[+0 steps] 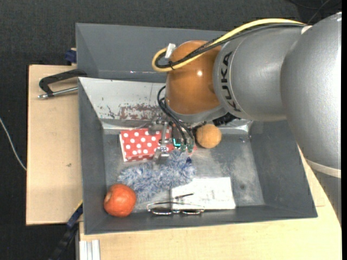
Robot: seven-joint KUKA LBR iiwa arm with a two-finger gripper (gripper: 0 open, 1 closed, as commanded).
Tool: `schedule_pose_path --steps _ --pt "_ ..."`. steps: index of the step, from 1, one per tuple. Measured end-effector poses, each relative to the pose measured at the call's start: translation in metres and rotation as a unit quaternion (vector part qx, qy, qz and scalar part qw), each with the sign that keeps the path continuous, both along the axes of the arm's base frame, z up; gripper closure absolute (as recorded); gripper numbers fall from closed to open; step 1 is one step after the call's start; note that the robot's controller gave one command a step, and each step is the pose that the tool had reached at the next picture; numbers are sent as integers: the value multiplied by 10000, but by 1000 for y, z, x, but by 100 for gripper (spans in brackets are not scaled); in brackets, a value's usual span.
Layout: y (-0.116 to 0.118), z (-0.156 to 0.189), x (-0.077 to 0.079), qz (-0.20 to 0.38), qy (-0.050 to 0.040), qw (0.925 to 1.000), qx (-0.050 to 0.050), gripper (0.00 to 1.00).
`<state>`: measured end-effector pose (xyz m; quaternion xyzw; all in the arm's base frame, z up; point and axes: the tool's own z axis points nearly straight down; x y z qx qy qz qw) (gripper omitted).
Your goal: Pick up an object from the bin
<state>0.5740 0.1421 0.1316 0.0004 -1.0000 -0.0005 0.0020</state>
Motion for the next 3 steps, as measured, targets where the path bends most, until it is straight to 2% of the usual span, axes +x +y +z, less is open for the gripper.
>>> schedule_pose_path --steps 1,2,3 --pt "-1 2 1 -5 -17 10000 2 0" --pt "35 -49 14 595 -129 9981 18 100" --pt "35 -49 14 594 -129 9981 19 100"
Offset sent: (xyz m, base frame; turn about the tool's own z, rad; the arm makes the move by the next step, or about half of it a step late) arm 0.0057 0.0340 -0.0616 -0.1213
